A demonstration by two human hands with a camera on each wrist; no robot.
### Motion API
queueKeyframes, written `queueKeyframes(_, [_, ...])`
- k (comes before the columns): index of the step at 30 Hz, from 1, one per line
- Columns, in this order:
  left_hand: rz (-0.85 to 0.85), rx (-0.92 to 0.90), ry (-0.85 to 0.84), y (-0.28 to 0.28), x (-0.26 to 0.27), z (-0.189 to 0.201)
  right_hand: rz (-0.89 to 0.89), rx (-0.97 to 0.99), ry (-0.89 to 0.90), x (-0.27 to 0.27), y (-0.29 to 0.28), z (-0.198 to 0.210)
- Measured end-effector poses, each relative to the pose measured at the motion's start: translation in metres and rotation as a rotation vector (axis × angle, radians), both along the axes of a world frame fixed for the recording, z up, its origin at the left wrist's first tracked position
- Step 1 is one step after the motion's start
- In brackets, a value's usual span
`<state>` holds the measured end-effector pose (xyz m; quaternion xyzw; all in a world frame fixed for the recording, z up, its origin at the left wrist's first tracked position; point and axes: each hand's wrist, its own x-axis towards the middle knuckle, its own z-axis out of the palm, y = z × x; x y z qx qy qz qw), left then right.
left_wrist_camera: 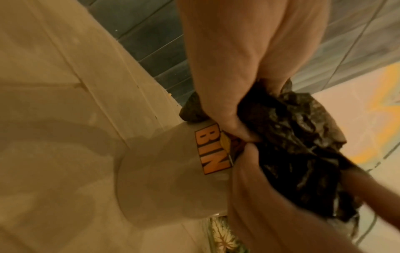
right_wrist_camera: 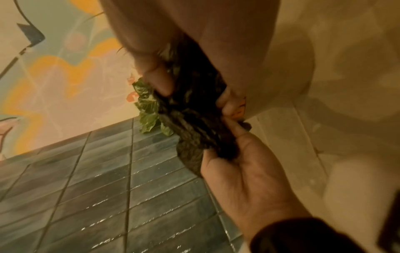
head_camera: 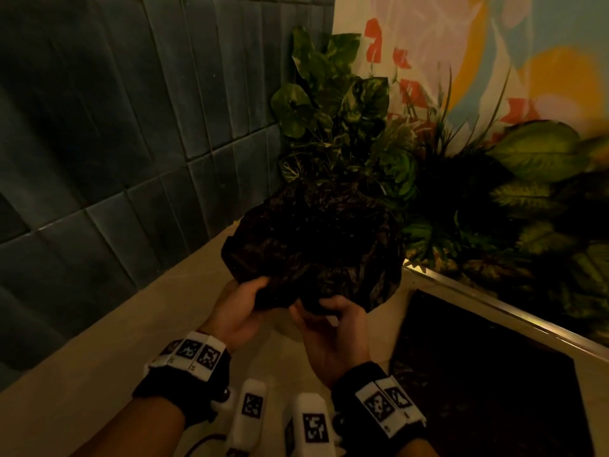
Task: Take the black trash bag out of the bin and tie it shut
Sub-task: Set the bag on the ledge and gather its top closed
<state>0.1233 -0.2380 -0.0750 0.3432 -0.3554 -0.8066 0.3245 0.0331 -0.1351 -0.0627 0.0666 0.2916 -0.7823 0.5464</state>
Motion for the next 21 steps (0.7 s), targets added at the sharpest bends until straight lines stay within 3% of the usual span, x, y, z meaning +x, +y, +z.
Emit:
queueKeyframes(3, [-0.023,0.047,0.062,-0.001,-0.001,0.001,0.042,0.002,0.121,0.004,-0.004,0.006])
queueKeyframes(6, [0.001,0.162,0.169,-0.002,-0.003,0.001,-0.099,0.098,0.14,0.002,-0.014,0.002])
queueKeyframes(8, [0.007,0.234,0.203,-0.002,-0.003,-0.002,-0.13,0.057,0.037,-0.003,-0.013,-0.004])
queueKeyframes(11, [-0.006,0.28,0.139,0.0,-0.001,-0.007,-0.147,0.164,-0.276,-0.02,-0.015,-0.022])
queueKeyframes(13, [0.047,0.306,0.13,0.001,-0.001,-0.01,-0.106,0.375,0.045,-0.016,-0.015,-0.026])
queueKeyframes(15, [0.131,0.317,0.17,0.002,-0.006,-0.009,-0.043,0.231,-0.177,-0.019,-0.016,-0.036])
queueKeyframes(17, [0.15,0.302,0.211,0.001,-0.012,-0.01,-0.145,0.143,0.035,-0.02,-0.019,-0.039])
queueKeyframes(19, [0.091,0.26,0.183,0.002,-0.015,-0.008,-0.202,0.183,0.074,-0.02,-0.022,-0.043])
queueKeyframes(21, [-0.001,0.167,0.04,0.003,-0.017,-0.007,-0.128,0.234,0.119,-0.018,-0.022,-0.037])
